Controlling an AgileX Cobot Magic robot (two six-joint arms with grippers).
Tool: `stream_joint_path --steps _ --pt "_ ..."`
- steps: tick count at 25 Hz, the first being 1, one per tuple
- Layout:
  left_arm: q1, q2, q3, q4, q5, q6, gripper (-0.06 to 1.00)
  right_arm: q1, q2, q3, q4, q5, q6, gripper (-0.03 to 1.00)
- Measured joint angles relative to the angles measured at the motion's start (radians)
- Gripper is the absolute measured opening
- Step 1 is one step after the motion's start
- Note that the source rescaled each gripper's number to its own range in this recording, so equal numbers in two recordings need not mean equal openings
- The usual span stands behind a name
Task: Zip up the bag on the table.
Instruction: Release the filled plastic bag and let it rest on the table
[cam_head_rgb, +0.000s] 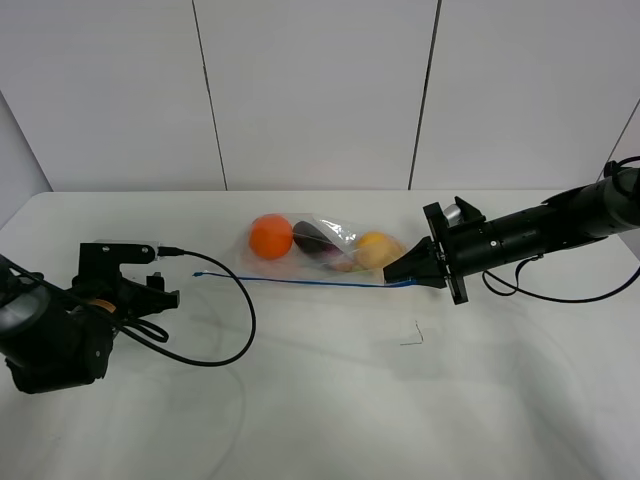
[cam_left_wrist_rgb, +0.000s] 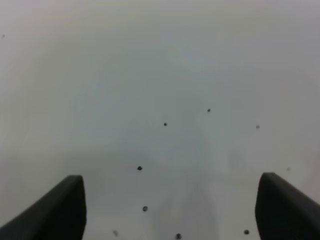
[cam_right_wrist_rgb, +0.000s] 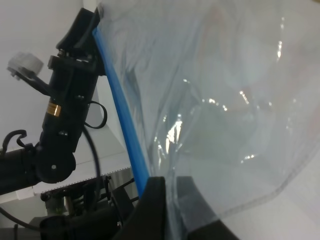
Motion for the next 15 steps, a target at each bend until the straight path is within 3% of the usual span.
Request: stream_joint_path --steps 5,8,11,15 --pt "0.010 -0.010 0.000 0.009 0.004 -0.026 1.00 0.000 0.000 0.000 0.000 0.000 0.000 0.00" --pt "0.058 -0.056 0.000 0.054 0.072 -0.028 1.00 0.000 0.000 0.000 0.000 0.000 0.000 0.00" --pt "0.120 -0.128 0.000 0.144 0.209 -0.028 1.00 0.000 0.000 0.000 0.000 0.000 0.008 0.00" --pt "0.169 -0.247 -0.038 0.259 0.484 -0.028 1.00 0.000 0.000 0.000 -0.001 0.000 0.015 0.00"
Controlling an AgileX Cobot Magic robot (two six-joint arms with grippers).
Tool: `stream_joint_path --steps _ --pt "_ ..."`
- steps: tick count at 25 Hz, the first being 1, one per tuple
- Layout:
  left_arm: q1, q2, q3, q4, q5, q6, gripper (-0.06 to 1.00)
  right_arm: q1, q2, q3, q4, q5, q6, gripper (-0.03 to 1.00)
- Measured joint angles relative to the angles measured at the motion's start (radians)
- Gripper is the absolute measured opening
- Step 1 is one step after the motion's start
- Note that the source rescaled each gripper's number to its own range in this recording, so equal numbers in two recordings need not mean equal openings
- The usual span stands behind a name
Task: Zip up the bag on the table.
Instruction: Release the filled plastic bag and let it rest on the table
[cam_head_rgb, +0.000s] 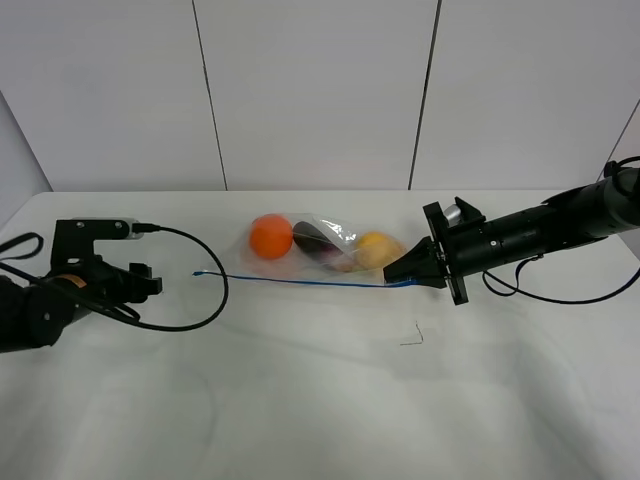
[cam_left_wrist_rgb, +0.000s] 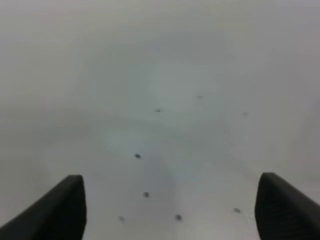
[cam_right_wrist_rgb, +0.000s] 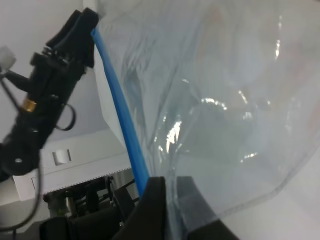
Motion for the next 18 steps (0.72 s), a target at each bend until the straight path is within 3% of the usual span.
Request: stream_joint_path --steps 8,9,13,14,16,17,18 --pt "0.006 -0.108 -0.322 0.023 0.767 -0.009 1.00 0.000 0.000 0.000 0.000 0.001 0.008 0.00" --pt "0.006 -0.108 -0.322 0.023 0.767 -0.009 1.00 0.000 0.000 0.000 0.000 0.001 0.008 0.00" --pt "0.006 -0.108 -0.517 0.031 1.158 -0.081 1.00 0.000 0.000 0.000 0.000 0.001 0.013 0.00" --pt "0.006 -0.108 -0.602 0.053 1.296 -0.090 1.00 0.000 0.000 0.000 0.000 0.001 0.020 0.00" --pt "0.006 -0.111 -0.666 0.081 1.428 -0.094 1.00 0.000 0.000 0.000 -0.001 0.001 0.028 0.00" --pt "0.006 -0.111 -0.666 0.081 1.428 -0.094 1.00 0.000 0.000 0.000 -0.001 0.001 0.028 0.00" --pt "0.006 -0.112 -0.708 0.094 1.497 -0.095 1.00 0.000 0.000 0.000 -0.001 0.001 0.029 0.00"
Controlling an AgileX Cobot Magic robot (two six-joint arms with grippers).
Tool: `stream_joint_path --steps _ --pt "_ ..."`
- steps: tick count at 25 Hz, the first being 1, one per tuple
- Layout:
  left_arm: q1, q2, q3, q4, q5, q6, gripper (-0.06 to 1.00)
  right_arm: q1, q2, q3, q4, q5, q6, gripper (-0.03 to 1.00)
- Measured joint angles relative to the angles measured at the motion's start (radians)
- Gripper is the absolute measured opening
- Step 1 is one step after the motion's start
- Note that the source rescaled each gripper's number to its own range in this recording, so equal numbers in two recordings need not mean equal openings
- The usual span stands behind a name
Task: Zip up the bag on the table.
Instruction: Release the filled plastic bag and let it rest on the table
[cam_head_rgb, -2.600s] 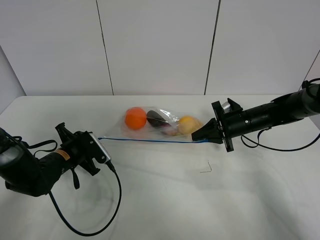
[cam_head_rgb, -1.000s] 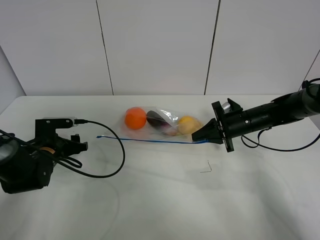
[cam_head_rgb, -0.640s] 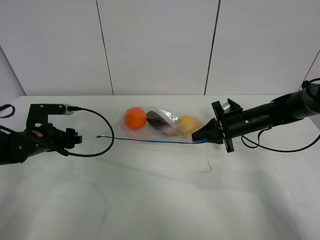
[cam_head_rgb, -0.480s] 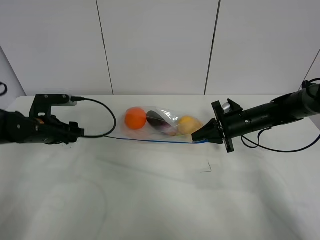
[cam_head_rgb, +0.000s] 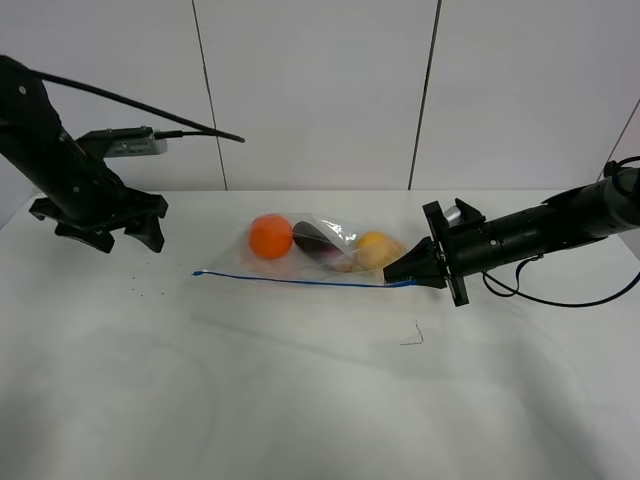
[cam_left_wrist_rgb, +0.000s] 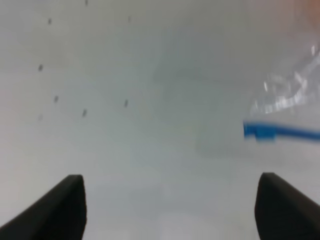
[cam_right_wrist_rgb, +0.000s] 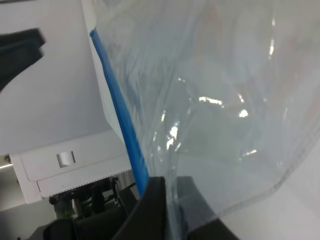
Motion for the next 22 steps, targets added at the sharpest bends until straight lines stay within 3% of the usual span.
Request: stream_joint_path --steps 8,11,14,22 --pt "0.004 -0.001 -0.197 0.028 0.400 -0.058 1.00 0.000 0.000 0.000 0.000 0.001 0.000 0.00" --pt "0.014 -0.001 -0.225 0.083 0.406 -0.134 1.00 0.000 0.000 0.000 0.000 0.001 0.000 0.00" --pt "0.024 -0.003 -0.224 0.131 0.406 -0.135 1.00 0.000 0.000 0.000 0.000 0.001 0.001 0.00" --pt "0.024 -0.111 -0.082 0.065 0.406 -0.049 1.00 0.000 0.000 0.000 0.000 0.001 0.001 0.00"
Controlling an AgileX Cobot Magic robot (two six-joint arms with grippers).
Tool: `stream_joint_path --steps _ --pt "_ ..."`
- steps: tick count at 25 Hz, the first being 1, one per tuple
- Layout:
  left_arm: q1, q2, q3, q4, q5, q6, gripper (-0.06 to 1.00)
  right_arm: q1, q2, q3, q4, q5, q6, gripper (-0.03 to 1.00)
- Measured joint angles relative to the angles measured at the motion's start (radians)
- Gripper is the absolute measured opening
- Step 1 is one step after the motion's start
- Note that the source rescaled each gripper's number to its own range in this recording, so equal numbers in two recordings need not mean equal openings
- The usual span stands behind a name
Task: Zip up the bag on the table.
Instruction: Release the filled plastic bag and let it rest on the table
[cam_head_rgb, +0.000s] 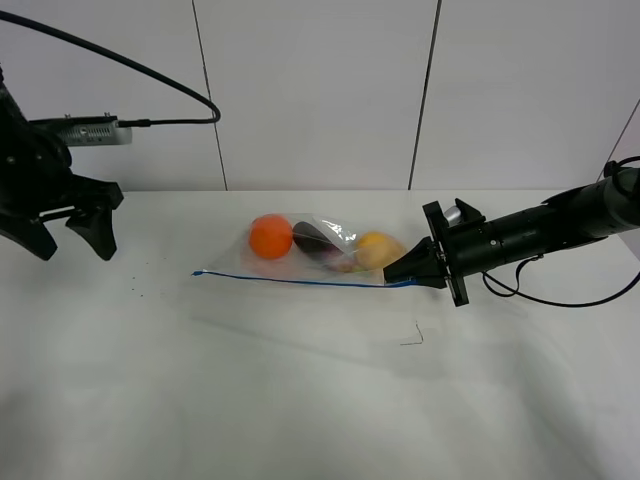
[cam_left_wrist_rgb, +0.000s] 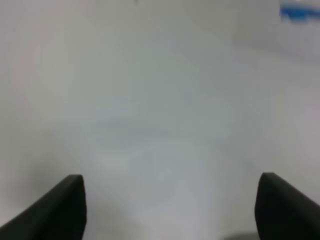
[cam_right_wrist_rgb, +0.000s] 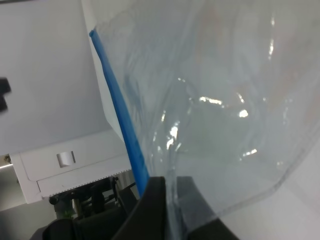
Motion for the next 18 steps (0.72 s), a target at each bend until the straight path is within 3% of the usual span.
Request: stream_joint_path --steps 12,16,18 --pt "0.000 -0.489 0.602 -0.018 -0.002 0.038 1.00 0.000 0.000 0.000 -0.008 0.000 0.000 0.00" --pt "0.000 -0.681 0.792 -0.017 -0.079 0.039 1.00 0.000 0.000 0.000 -0.025 0.000 0.000 0.00" --pt "0.000 -0.782 0.816 -0.016 -0.092 0.039 1.00 0.000 0.000 0.000 -0.035 0.000 0.000 0.00"
